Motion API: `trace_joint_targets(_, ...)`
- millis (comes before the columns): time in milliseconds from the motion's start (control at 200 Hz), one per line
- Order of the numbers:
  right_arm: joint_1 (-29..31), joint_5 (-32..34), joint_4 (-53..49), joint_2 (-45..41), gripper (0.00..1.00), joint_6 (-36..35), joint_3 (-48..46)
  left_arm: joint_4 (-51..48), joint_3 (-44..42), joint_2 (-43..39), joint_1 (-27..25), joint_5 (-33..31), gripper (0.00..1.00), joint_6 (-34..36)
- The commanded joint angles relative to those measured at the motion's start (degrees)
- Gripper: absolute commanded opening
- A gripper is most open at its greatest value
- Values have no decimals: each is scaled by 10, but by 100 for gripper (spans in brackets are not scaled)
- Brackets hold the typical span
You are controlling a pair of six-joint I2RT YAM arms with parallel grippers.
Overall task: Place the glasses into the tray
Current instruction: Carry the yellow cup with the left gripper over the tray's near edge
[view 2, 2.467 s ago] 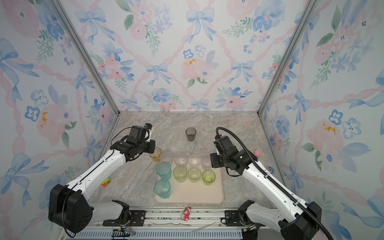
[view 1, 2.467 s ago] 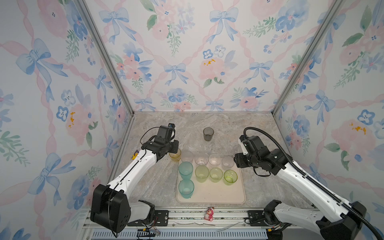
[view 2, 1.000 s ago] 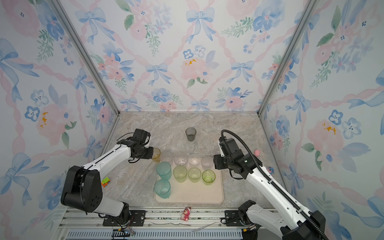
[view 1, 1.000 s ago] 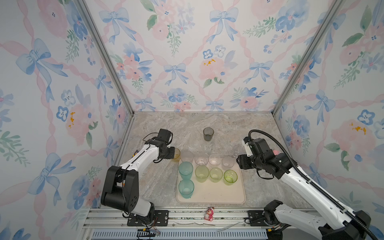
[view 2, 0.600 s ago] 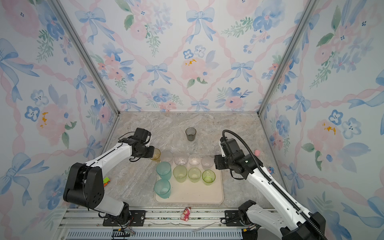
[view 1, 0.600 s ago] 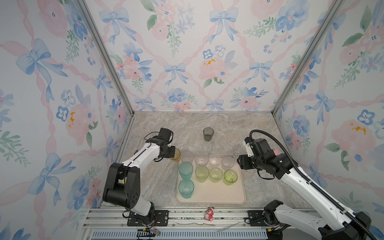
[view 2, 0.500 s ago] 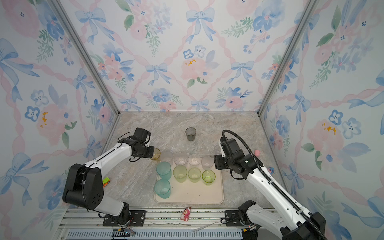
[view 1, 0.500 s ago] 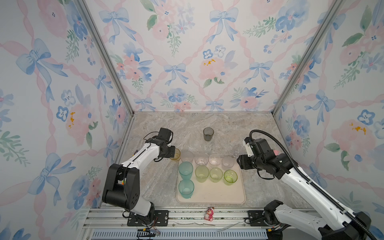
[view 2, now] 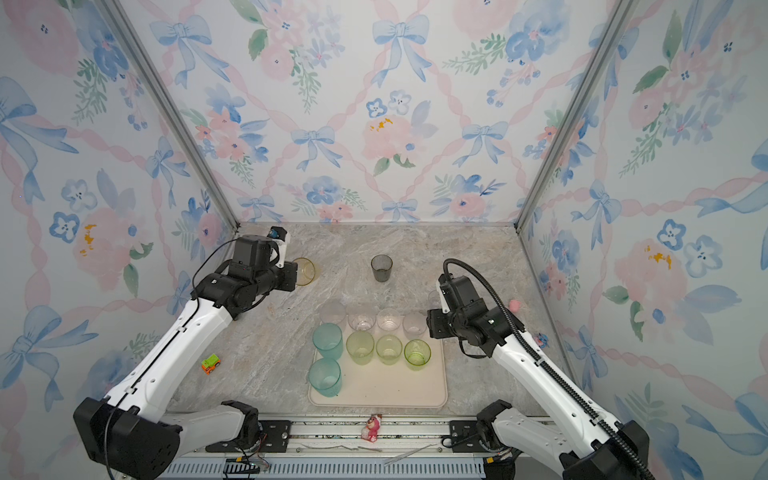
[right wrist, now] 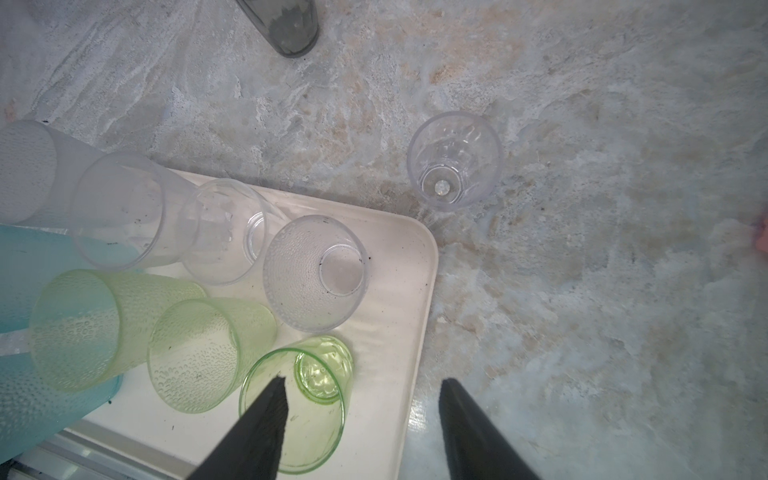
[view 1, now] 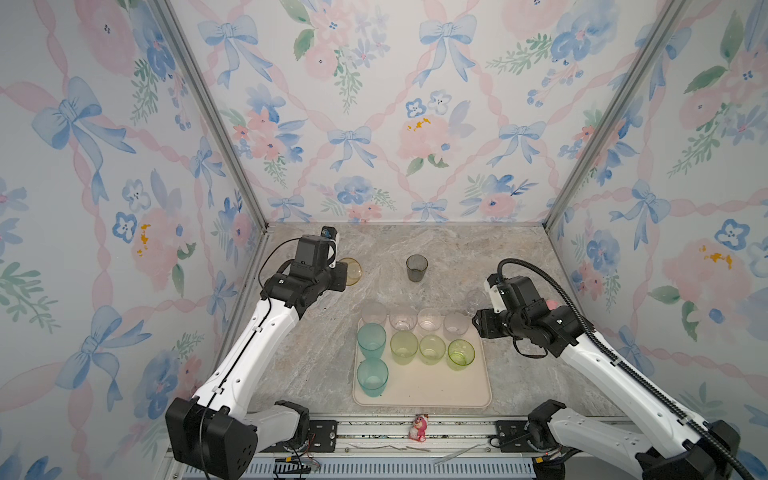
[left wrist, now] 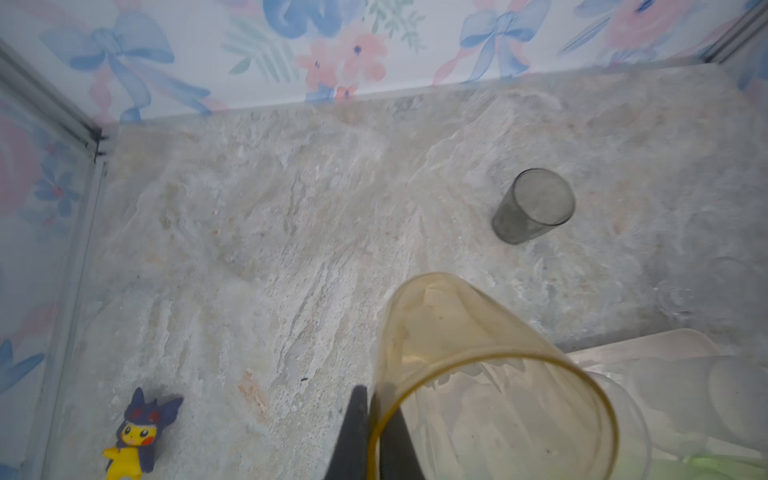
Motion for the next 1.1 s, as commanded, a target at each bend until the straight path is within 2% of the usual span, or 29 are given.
trace_joint_targets(0, -6, 6, 7, -11, 61, 7, 11, -12, 47, -16, -64, 32, 0, 33)
trace_joint_targets(165, -7, 17, 7, -19, 61, 16, 9, -70, 95, 4, -204, 24, 0, 70)
trace_joint_targets(320, -7, 27, 3, -34, 61, 26, 6, -163, 124, 42, -347, 6, 0, 105)
trace_joint_targets(475, -7, 21, 6, -54, 61, 40, -3, -214, 106, 69, -439, 15, 0, 103)
trace_joint_targets(600, -7, 16, 6, -73, 61, 52, -14, -217, 72, 83, -482, 21, 0, 90)
trace_joint_targets(705, -7, 17, -2, -86, 61, 56, -19, -216, 51, 98, -499, 31, 0, 81)
trace_joint_targets(1096, -7, 19, -9, -99, 61, 57, -29, -208, 16, 187, -503, 23, 0, 82)
